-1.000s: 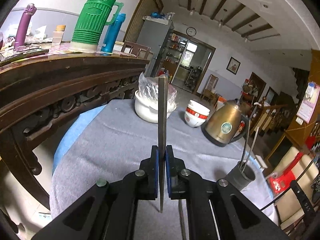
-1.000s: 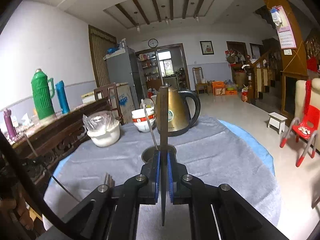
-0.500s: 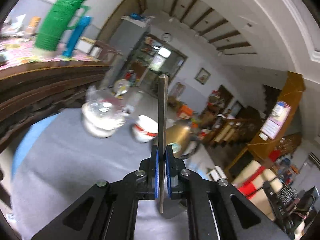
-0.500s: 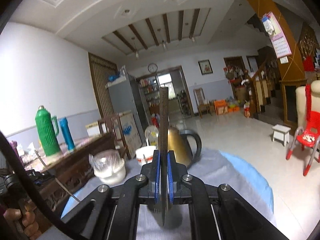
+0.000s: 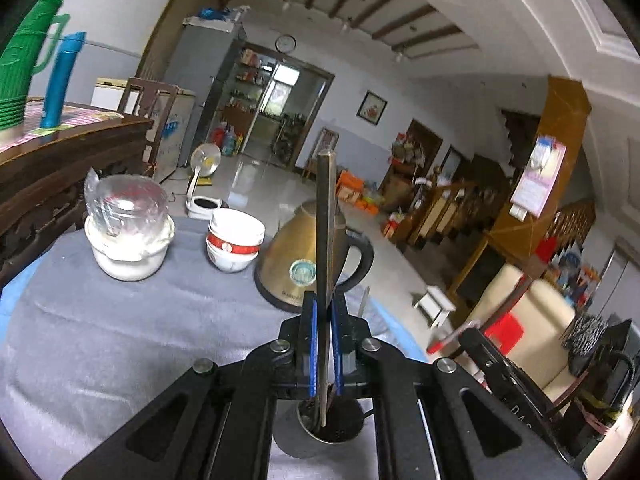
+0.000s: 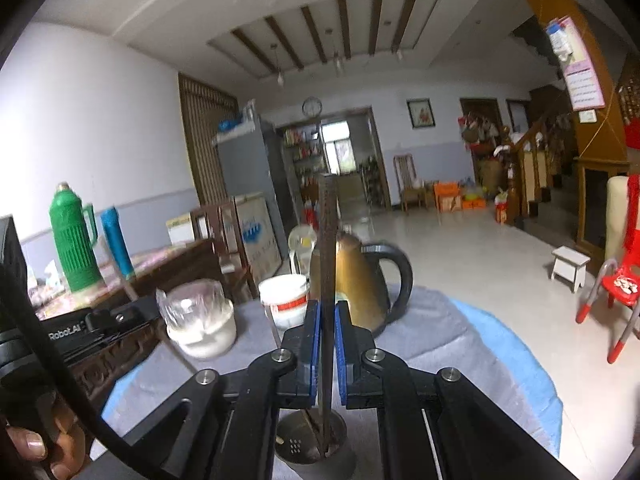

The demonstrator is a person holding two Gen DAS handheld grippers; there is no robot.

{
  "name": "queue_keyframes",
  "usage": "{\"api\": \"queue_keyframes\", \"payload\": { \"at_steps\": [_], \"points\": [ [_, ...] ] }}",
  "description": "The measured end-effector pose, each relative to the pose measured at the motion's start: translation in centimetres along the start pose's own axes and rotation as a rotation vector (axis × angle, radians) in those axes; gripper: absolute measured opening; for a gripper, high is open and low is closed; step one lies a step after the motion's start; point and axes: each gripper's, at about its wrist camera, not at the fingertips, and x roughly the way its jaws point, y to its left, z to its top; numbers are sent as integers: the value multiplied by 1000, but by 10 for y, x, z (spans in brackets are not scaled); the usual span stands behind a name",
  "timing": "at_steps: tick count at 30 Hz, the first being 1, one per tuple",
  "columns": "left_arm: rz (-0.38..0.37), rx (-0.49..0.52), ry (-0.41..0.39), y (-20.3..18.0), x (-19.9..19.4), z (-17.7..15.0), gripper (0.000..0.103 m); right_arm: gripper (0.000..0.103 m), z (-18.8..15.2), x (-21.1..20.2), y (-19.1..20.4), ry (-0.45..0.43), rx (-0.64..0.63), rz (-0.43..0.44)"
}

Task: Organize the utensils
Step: 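Lower both chopsticks into the grey holder and open both grippers, then move both open grippers back over the chopsticks on the cloth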

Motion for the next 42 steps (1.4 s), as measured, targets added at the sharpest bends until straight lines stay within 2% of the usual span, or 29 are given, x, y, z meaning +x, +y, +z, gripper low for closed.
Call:
{"api": "queue_keyframes", "payload": {
  "at_steps": [10,25,27,28,29,30,31,32,33,34,37,41,42],
  "points": [
    [27,58,138,1,41,-25,7,8,-25,49,-14,177,-2,31],
    [26,45,244,8,65,-35,7,9,-35,74,-20,275,23,42],
    [28,28,263,9,65,-34,12,9,-34,77,-22,285,33,37],
    [25,19,265,11,63,-32,17,10,-34,79,-22,301,34,28],
    [27,14,261,11,60,-30,29,11,-33,81,-23,314,38,18],
    [31,11,253,12,57,-27,36,14,-32,79,-24,311,41,10],
    [34,8,241,12,52,-24,49,20,-30,77,-25,305,41,3],
    [36,7,221,13,43,-20,53,35,-27,75,-26,295,42,-6],
    [38,9,203,14,36,-17,53,61,-23,70,-27,280,48,-11],
    [42,9,190,16,29,-14,53,70,-20,66,-28,263,57,-11],
    [57,-3,150,28,2,-8,60,70,-9,42,-29,197,72,-41],
    [168,6,113,56,-35,-17,76,70,-10,10,-25,170,76,-19],
    [221,15,115,67,-44,-24,77,70,-16,-1,-21,163,60,-17]
  ]
}}
